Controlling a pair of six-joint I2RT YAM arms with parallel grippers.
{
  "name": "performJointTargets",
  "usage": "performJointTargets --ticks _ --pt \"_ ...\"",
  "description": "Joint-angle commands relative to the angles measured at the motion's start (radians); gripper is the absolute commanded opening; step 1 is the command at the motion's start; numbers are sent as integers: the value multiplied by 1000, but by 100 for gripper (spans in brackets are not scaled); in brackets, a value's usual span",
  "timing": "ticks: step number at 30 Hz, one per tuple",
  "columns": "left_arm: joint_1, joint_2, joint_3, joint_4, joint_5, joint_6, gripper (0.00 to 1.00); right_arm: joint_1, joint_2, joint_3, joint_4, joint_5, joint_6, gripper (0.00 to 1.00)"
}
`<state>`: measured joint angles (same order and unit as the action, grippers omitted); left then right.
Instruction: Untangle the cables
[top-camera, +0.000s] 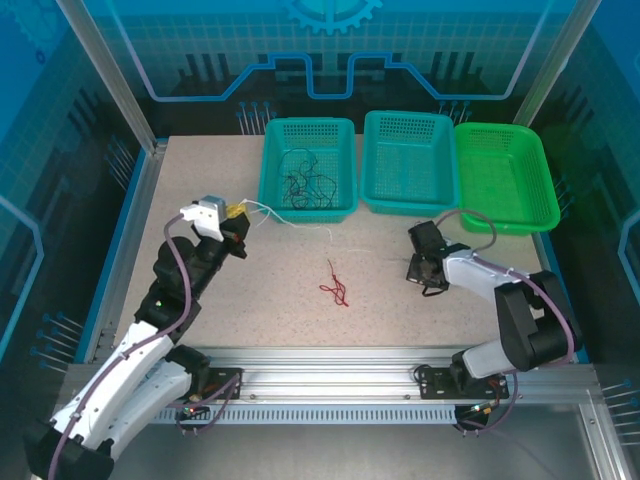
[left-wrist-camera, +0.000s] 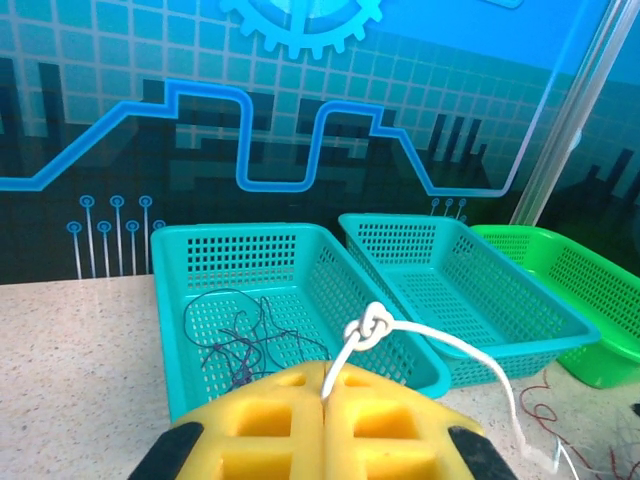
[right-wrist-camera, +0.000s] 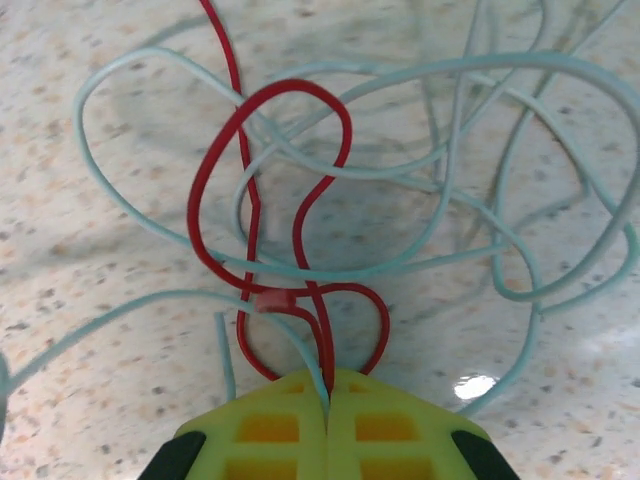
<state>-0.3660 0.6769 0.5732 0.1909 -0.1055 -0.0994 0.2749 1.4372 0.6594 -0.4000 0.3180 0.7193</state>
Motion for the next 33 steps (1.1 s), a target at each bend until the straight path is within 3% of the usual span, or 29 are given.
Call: performJointTargets --ticks 1,3,8,10,13,20,23,28,33 --pt "25 -13 58 -71 -55 9 0 -101 -45 -74 -1 -90 58 0" --pt "57 -12 74 -97 -56 -1 0 -149 -83 -113 22 -128 72 0" --pt "102 -11 84 -103 -16 -52 0 -155 -163 -136 -5 -111 74 0" --pt "102 2 78 -67 61 -66 0 -143 -197 -142 20 -168 39 2" --pt "102 25 76 -29 138 -79 0 -79 -239 -100 -15 -179 -14 18" --pt "102 41 100 -42 164 -58 0 103 -387 72 -100 -143 -175 58" --pt "102 68 106 -50 223 -66 0 163 -431 118 -65 -184 -266 64" --pt "98 137 70 33 385 -145 0 255 -467 151 42 -404 -422 71" --pt "67 170 53 71 433 -149 0 362 -449 108 234 -501 -423 80"
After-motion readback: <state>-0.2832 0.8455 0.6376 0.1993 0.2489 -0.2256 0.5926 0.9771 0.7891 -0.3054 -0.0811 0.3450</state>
